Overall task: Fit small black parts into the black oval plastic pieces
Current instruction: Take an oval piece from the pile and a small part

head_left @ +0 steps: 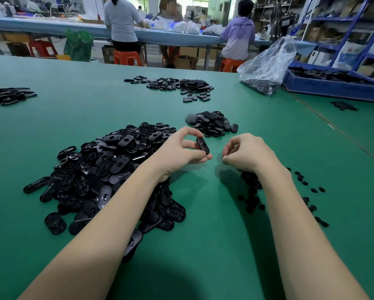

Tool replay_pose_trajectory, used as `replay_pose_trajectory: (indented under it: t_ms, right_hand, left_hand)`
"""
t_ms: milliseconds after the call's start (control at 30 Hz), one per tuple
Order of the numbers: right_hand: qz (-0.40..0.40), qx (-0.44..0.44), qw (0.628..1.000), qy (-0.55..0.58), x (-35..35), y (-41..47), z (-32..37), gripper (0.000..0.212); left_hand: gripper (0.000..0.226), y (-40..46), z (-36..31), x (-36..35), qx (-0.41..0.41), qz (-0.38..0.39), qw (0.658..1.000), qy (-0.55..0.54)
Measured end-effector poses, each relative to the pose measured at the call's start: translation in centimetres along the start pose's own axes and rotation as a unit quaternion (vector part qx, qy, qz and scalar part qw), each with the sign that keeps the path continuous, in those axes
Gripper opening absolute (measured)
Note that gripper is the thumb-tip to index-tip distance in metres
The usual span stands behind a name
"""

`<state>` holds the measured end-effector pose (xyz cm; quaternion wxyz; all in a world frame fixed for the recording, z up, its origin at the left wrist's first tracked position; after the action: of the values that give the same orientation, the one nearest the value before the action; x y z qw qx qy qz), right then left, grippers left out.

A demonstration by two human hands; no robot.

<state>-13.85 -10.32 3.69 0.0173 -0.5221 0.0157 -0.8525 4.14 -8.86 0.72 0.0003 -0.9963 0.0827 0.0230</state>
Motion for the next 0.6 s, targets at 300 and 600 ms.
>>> replay_pose_trajectory:
  t_ms: [300,600]
  right_hand:
    - [-0.012,0.108,0.966,0.236,0.4,0.2,0.8,0.016]
    - [0.019,0.104,0.943,0.314,0.1,-0.1,1.6,0.008]
  left_hand:
    - [0.038,0.4,0.3,0.3,0.022,-0.028,0.999,-0.031]
    - [0.036,0.1,-0.4,0.5,-0.028,-0.07,0.997,0.029]
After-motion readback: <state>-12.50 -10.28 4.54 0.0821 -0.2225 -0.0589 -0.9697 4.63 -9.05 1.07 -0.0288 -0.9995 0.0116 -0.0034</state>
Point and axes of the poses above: each hand's wrist, its own y-axis towards the middle knuckle, its own x-axis out of the back of the hand, z = x × y, the point moved 4 cm from there along y, towards the middle knuckle
